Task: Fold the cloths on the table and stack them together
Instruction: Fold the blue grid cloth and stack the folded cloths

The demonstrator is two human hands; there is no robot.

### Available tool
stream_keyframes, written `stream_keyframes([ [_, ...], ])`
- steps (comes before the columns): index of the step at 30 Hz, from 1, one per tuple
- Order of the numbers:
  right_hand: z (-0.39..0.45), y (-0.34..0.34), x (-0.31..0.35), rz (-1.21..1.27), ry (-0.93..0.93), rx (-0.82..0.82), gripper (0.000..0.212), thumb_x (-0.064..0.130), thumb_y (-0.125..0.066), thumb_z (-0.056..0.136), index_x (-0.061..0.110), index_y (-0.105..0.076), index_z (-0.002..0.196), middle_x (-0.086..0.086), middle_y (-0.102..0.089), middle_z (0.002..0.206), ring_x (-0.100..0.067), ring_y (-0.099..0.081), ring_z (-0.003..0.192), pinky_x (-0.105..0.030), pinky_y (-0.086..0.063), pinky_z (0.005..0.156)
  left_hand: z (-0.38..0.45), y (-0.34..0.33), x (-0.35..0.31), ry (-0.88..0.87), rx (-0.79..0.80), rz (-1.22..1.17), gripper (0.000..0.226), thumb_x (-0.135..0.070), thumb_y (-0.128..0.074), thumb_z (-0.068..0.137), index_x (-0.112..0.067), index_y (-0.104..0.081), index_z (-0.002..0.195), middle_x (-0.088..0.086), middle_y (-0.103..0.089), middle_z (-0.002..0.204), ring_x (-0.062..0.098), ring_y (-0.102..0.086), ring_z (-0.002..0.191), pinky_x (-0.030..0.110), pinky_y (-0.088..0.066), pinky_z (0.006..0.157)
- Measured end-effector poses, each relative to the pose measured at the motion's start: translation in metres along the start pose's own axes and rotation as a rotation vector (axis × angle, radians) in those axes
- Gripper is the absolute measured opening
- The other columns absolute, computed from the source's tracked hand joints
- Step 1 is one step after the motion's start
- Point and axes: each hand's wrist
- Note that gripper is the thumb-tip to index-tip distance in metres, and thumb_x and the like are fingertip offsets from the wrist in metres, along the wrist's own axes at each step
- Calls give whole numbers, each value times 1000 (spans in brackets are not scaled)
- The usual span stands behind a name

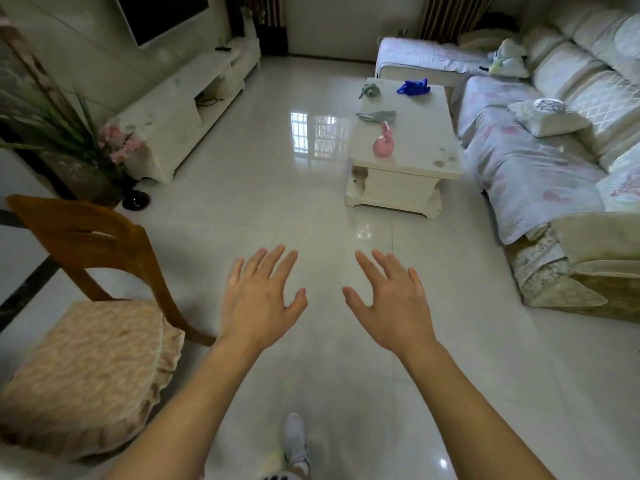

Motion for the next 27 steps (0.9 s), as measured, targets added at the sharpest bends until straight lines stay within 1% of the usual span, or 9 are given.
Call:
stream_keyframes([
  [2, 33, -3, 13, -8, 13, 8, 69, 66, -35, 97, 38, -18, 157, 3, -19, 166, -18, -9, 154, -44, -4, 123, 30, -1, 21, 12, 3, -2, 66, -61, -33, 93, -31, -32, 152, -3, -34, 159, 22, -30, 147, 48, -22, 121],
  [6, 99, -11, 42, -5, 42, 20, 68, 64, -35, 97, 37, -18, 158, 2, -19, 166, -19, -8, 154, -45, -3, 124, 83, -5, 63, 39, -15, -8, 68, -61, -31, 91, -29, -36, 151, -1, -38, 157, 25, -33, 145, 48, -23, 119],
  [11, 161, -24, 73, -26, 67, 36, 68, 64, -33, 98, 36, -19, 158, 1, -19, 166, -20, -9, 154, -45, -5, 124, 129, -12, 104, 72, 15, -18, 70, -62, -27, 91, -30, -31, 153, -2, -33, 159, 23, -27, 147, 48, -19, 121],
  [15, 198, -36, 89, -36, 95, 65, 68, 65, -32, 97, 37, -18, 158, 2, -19, 166, -20, -9, 154, -45, -4, 124, 155, -16, 130, 101, 16, -20, 71, -62, -25, 90, -29, -35, 151, 0, -38, 157, 25, -32, 146, 50, -23, 120],
  [20, 245, -50, 106, -35, 143, 71, 68, 65, -32, 97, 36, -20, 157, 1, -19, 166, -21, -9, 154, -46, -5, 124, 185, -26, 158, 150, 42, -15, 71, -61, -27, 90, -29, -33, 152, -1, -36, 158, 25, -29, 146, 49, -20, 121],
  [24, 285, -66, 118, -16, 188, 79, 74, 70, -22, 91, 36, -25, 157, -1, -24, 164, -22, -13, 154, -48, -8, 123, 211, -32, 177, 193, 38, -12, 70, -59, -31, 88, -26, -38, 150, 1, -40, 155, 26, -34, 144, 49, -23, 119],
  [27, 325, -75, 126, -12, 235, 94, 72, 68, -27, 93, 36, -25, 157, 0, -25, 164, -22, -14, 153, -47, -8, 123, 240, -37, 191, 239, 44, 2, 70, -58, -35, 88, -27, -38, 150, 0, -40, 156, 26, -34, 144, 48, -23, 119],
])
Point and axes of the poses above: each hand's wrist, its own z-axis towards the middle knuckle, its own y-axis out of the back of the hand, x = y × z
